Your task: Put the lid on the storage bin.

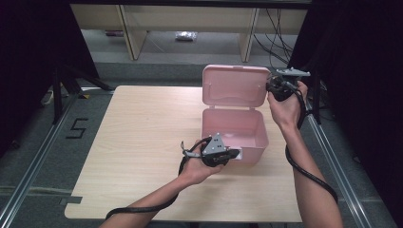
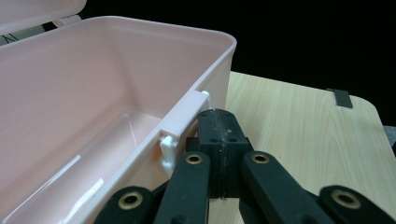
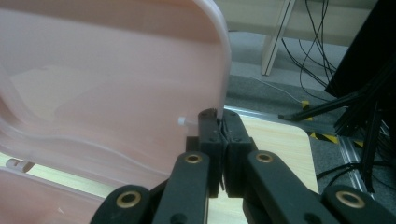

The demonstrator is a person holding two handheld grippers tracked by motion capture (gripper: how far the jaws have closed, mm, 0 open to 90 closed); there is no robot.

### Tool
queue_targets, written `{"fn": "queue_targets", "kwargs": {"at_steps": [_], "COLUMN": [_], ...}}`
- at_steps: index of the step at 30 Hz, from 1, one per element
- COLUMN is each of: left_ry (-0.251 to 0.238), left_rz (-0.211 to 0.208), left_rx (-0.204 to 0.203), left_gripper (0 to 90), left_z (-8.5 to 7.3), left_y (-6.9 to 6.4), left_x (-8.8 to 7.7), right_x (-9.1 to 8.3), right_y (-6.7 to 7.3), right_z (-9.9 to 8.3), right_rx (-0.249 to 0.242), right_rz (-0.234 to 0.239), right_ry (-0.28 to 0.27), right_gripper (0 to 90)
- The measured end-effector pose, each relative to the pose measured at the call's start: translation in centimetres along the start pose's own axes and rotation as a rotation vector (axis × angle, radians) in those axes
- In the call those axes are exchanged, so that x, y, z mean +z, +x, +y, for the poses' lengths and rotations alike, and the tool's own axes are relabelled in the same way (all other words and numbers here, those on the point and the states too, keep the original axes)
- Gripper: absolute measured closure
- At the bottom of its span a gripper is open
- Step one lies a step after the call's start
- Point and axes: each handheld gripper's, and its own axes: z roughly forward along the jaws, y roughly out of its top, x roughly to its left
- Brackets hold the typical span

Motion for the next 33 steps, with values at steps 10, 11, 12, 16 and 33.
{"fn": "queue_targets", "kwargs": {"at_steps": [10, 11, 12, 16, 33], "left_ry": [0.005, 0.003, 0.003, 0.003, 0.013], "left_rz": [0.003, -0.002, 0.000, 0.002, 0.002], "left_rx": [0.000, 0.002, 0.002, 0.001, 0.002], "left_gripper": [89.9, 89.9, 89.9, 89.9, 89.9], "left_z": [0.0, 0.0, 0.0, 0.0, 0.1], "left_y": [0.0, 0.0, 0.0, 0.0, 0.0], "left_x": [0.0, 0.0, 0.0, 0.0, 0.0], "right_x": [-0.4, -0.5, -0.5, -0.6, -1.3], "right_y": [0.1, 0.1, 0.1, 0.2, 0.4], "right_z": [-0.3, -0.3, -0.4, -0.5, -1.0], "right_rx": [-0.012, -0.009, -0.009, -0.017, -0.024], "right_rz": [-0.007, -0.004, -0.002, -0.007, -0.011], "right_ry": [-0.012, -0.007, -0.012, -0.016, -0.029], "right_gripper": [89.6, 89.6, 89.6, 89.6, 89.4]}}
